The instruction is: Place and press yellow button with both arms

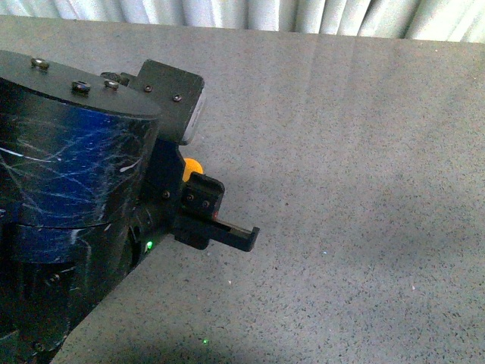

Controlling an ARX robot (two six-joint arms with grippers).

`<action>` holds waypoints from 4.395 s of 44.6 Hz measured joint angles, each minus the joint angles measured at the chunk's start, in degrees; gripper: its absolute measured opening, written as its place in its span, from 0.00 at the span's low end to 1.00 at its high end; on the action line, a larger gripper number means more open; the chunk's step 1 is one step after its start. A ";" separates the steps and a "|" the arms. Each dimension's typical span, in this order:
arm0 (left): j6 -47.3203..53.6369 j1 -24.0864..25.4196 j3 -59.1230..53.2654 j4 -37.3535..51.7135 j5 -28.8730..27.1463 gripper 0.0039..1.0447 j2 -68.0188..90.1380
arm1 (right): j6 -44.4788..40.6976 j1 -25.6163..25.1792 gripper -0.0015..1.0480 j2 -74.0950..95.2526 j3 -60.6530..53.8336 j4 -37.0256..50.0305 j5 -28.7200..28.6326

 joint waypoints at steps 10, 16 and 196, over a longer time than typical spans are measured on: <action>-0.76 -0.81 -0.35 0.02 0.42 0.55 0.63 | 0.00 0.00 0.91 0.00 0.00 0.00 -0.02; -1.31 0.28 -2.47 -0.83 1.22 0.77 -2.99 | 0.00 0.00 0.91 0.00 0.00 0.00 0.00; 3.78 36.44 -30.67 -46.18 17.66 0.01 -109.96 | 0.20 8.46 0.01 63.34 13.60 48.41 8.11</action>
